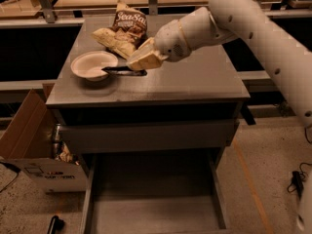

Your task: Place rxbar blueberry into middle drawer

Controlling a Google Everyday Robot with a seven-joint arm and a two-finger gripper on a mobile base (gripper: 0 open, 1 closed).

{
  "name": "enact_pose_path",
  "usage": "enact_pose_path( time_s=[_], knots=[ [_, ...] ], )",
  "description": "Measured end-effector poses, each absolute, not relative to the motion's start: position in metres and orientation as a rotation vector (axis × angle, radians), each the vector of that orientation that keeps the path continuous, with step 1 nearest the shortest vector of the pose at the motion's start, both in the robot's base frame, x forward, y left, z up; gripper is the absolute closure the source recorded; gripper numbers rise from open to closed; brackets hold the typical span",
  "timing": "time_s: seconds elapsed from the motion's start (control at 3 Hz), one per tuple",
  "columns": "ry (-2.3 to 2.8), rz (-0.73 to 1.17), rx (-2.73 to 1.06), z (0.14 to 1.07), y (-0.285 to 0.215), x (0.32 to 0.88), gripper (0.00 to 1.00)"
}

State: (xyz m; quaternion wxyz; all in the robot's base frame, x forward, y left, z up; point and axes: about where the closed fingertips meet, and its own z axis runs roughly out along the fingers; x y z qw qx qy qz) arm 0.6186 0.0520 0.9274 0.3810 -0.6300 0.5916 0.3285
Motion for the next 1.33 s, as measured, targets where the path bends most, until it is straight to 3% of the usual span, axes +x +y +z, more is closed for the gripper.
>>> enact_pose_path(
  time_s=[0.67, 1.33],
  knots=[
    [1.507, 0.950, -1.750, 0.883, 0.048, 0.503, 1.00],
    [1.507, 0.872, -1.698, 0.837, 0.038, 0.513, 1.00]
  ],
)
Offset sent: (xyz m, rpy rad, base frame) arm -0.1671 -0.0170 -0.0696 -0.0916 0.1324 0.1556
